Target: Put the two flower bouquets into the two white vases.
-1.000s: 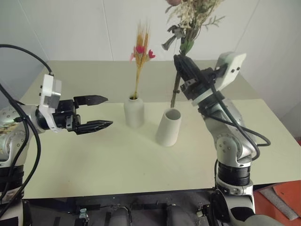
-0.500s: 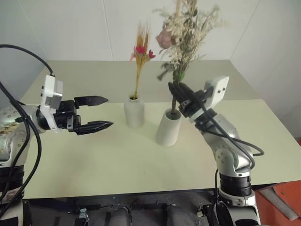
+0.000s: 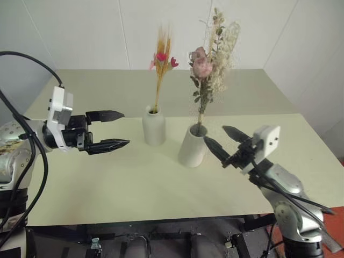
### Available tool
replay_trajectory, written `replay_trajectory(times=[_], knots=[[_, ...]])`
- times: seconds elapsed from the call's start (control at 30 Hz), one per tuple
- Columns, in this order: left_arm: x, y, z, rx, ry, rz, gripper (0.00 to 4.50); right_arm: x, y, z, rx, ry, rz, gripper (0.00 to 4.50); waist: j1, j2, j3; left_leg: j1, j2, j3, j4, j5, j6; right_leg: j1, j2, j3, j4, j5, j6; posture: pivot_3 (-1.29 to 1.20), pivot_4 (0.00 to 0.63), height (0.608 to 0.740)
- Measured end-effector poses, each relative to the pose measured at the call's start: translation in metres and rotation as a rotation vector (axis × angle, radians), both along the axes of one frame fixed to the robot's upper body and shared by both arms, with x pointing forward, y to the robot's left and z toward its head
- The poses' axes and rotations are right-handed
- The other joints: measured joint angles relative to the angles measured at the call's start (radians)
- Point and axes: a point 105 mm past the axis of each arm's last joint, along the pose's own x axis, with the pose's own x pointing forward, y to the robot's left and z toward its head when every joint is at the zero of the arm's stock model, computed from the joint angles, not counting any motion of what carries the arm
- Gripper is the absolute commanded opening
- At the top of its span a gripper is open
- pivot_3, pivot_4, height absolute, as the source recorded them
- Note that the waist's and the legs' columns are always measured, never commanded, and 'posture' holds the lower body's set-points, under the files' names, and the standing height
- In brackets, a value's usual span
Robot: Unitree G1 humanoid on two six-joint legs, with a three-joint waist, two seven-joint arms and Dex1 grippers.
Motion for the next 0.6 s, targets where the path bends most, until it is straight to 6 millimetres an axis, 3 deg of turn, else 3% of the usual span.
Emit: replay_trajectory(times=[0.17, 0.37, 0.5, 0.6], knots=[[0.000, 0.000, -0.001, 0.000, 0.001, 0.002, 4.50, -0.015, -0.025, 0.001, -0.117, 0.035, 0.017, 4.47, 0.004, 0.000, 0.000, 0.001, 0.000, 0.000, 0.000, 0.000, 0.000, 0.001, 0.000, 0.000, 0.000, 0.000, 0.000, 0.00, 0.150, 0.740], [-0.005, 0.013, -0.019, -0.006, 0.056, 0.070, 4.50, -0.037, -0.061, 0.009, -0.276, 0.108, 0.059, 4.47, 0.009, 0.000, 0.000, 0.002, 0.000, 0.000, 0.000, 0.000, 0.000, 0.002, 0.000, 0.000, -0.001, -0.001, 0.001, 0.00, 0.150, 0.740], [-0.010, 0.020, -0.026, 0.005, 0.063, 0.105, 4.50, -0.041, -0.085, 0.016, -0.352, 0.149, 0.049, 4.47, 0.016, 0.000, 0.000, 0.005, 0.000, 0.000, 0.000, 0.000, 0.000, 0.005, -0.001, 0.000, -0.001, -0.003, -0.002, 0.00, 0.150, 0.740], [-0.012, 0.020, -0.025, 0.016, 0.051, 0.114, 4.50, -0.043, -0.092, 0.019, -0.388, 0.171, 0.073, 4.47, 0.022, 0.000, 0.000, 0.006, 0.000, 0.000, 0.000, 0.000, 0.000, 0.007, -0.001, 0.000, -0.002, -0.004, -0.003, 0.00, 0.150, 0.740]])
